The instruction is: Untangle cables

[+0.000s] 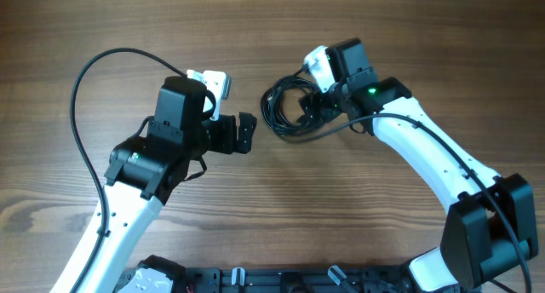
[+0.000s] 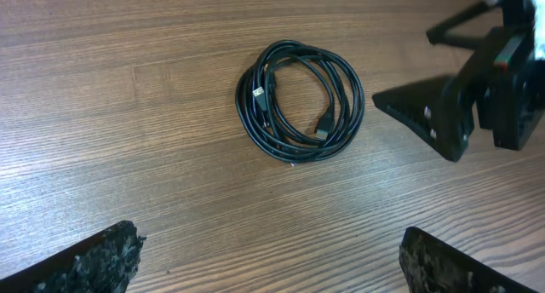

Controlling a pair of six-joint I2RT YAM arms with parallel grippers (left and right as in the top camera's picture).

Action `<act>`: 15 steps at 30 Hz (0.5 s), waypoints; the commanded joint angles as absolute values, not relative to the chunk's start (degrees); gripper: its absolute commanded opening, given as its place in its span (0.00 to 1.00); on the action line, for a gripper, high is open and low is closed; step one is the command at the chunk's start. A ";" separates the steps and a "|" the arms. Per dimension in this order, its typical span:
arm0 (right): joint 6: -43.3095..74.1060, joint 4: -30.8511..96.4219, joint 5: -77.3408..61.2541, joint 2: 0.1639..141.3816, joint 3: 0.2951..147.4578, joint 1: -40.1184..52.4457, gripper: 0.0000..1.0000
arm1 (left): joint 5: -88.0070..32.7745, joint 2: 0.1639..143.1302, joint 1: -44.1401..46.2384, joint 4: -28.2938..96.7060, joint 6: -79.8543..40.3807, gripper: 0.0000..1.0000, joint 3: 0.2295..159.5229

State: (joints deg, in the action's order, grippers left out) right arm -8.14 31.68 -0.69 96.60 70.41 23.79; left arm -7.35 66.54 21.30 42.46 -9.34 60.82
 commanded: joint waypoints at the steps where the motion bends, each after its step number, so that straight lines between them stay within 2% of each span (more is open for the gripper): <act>1: 12.14 32.73 -9.34 97.58 70.76 23.55 1.00 | -8.05 66.87 21.50 42.48 -9.45 1.00 61.84; 4: 14.35 32.71 -12.99 97.67 70.76 23.55 1.00 | -8.05 66.87 21.50 42.48 -9.45 1.00 61.84; 9: 31.62 35.29 -12.99 100.79 70.65 23.55 0.99 | -8.05 66.87 21.50 42.44 -9.45 1.00 61.84; 15: 34.65 36.53 -12.99 108.66 70.61 23.55 0.76 | -8.05 66.87 21.50 42.48 -9.45 1.00 61.84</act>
